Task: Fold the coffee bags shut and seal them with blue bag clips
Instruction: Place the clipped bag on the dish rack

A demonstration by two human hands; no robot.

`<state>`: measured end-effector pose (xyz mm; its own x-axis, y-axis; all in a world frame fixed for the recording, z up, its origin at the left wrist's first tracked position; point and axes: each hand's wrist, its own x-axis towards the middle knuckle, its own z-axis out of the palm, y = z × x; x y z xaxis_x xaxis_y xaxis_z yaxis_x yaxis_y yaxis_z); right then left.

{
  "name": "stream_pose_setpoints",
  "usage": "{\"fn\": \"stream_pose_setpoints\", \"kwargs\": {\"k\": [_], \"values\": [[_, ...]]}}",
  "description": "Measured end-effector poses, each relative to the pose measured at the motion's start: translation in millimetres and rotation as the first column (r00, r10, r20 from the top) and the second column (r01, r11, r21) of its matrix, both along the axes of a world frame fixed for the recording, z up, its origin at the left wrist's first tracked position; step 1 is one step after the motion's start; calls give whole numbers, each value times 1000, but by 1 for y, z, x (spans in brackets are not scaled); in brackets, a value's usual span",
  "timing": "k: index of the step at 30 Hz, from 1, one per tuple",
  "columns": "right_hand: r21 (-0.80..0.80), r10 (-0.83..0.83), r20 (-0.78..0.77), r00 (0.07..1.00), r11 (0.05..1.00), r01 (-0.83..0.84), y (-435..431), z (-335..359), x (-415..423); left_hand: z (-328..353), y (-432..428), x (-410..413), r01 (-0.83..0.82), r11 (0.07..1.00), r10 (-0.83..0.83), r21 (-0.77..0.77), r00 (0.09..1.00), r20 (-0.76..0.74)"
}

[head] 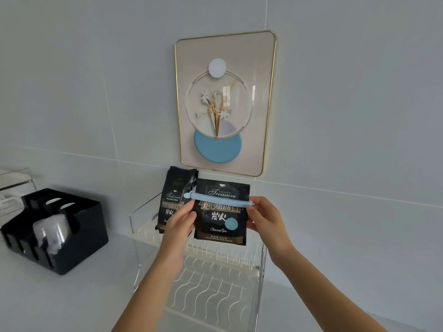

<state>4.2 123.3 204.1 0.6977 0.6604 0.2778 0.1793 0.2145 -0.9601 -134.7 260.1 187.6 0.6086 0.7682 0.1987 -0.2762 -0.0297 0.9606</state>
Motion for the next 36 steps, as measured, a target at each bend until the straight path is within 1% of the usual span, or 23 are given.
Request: {"fn": "stream_pose_setpoints", "kwargs": {"k": [3,6,9,11,13,15,18,21,23,24,26,27,29,32,34,36], "values": [[-60,-15,3,1000,998,15,43,-3,8,4,53,18,64,998,-63,10,997,-51],[-144,-2,-64,998,990,-7,82,-18,18,-11,105,38,127,992,-129,-23,983,-130],[-273,24,-132,991,960,-59,116,-36,30,-39,144,57,196,978,-210,-77,935,-284],[-403,45,-157,987,909,-105,132,-50,32,-62,160,66,236,964,-265,-123,885,-383],[-495,45,-72,996,866,-75,145,-65,32,-79,170,75,217,962,-267,-164,871,-412],[-498,18,-6,1000,867,-19,153,-74,34,-85,178,84,134,968,-217,-211,870,-443],[-521,11,50,999,854,16,159,-75,38,-87,183,84,166,963,-247,-214,861,-444],[-527,29,14,999,850,-17,156,-71,37,-80,174,69,245,964,-263,-99,849,-459],[-542,12,29,999,841,5,151,-69,34,-65,163,63,256,966,-235,-20,851,-470],[-546,-2,67,998,837,39,148,-67,31,-55,155,61,261,965,-222,19,855,-469],[-538,-27,196,980,832,131,142,-62,26,-37,139,54,267,957,-185,115,863,-470],[-522,-36,265,964,835,175,138,-59,23,-29,132,49,259,953,-159,160,871,-464],[-482,-39,356,934,848,219,129,-51,13,-17,119,39,236,934,-102,267,895,-435],[-436,-45,481,876,854,283,108,-44,-1,-10,95,27,193,851,19,489,918,-396],[-410,-35,566,824,854,318,89,-46,-8,-15,76,23,152,755,109,638,930,-351],[-405,-24,627,779,844,352,66,-54,-12,-27,53,20,154,674,154,723,927,-341]]}}
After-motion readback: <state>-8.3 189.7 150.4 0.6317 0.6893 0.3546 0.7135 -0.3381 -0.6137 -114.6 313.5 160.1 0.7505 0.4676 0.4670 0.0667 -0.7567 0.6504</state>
